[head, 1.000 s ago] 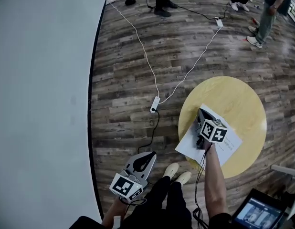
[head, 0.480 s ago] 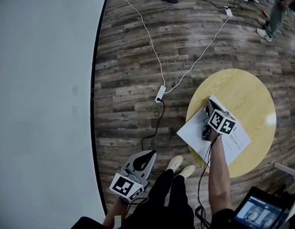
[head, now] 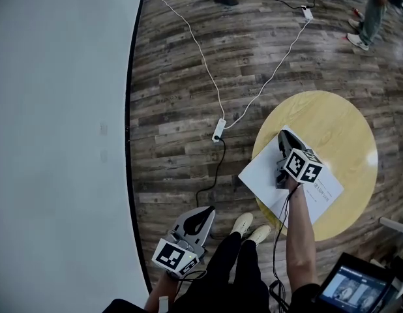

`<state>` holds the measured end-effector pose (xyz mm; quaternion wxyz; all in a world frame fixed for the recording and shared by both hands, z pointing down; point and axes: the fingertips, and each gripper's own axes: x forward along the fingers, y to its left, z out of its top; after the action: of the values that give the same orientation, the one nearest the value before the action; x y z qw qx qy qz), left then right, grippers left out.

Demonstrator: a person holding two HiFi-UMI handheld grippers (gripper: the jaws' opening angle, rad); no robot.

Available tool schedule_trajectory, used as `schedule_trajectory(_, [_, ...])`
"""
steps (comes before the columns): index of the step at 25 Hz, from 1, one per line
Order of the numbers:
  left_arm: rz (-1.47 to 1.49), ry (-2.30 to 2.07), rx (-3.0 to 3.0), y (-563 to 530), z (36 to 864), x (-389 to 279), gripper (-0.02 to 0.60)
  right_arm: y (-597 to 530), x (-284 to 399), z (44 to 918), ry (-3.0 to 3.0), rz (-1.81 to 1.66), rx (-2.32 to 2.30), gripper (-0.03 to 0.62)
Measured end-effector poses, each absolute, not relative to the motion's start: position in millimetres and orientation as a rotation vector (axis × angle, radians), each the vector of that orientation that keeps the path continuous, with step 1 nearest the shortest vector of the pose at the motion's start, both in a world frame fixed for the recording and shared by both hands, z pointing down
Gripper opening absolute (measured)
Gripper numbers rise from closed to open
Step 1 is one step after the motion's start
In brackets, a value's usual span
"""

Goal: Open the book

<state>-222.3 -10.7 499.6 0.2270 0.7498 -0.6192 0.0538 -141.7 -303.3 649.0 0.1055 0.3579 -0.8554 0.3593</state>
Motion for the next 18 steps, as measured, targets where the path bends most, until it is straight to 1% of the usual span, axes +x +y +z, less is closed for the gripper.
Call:
schedule_trajectory(2, [0.150, -1.706, 2.069, -9, 498, -220, -0.003, -301, -144, 644, -2.546, 1.065, 1.032, 0.038])
schedule_trajectory(3, [0.151, -1.707, 2.071, -8, 498, -220, -0.003, -299, -145, 643, -2.553, 1.069, 1.024, 0.064])
schedule_trajectory(14, [0.149, -1.696, 2.122, -6, 484, -209, -0.003, -288, -139, 624, -2.566, 1.027, 1.034, 0.064])
schedule_trajectory(15, [0.147, -1.690, 2.133, -6, 481, -206, -0.003, -286, -135, 621, -2.564, 1.009, 1.042, 0.063])
schedule_trajectory(16, [0.145, -1.685, 2.144, -5, 478, -204, -0.003, -284, -132, 617, -2.563, 0.992, 1.048, 0.002])
schedule_trajectory(18, [0.140, -1.678, 2.163, -4, 473, -200, -0.003, -280, -128, 607, -2.571, 0.971, 1.053, 0.002])
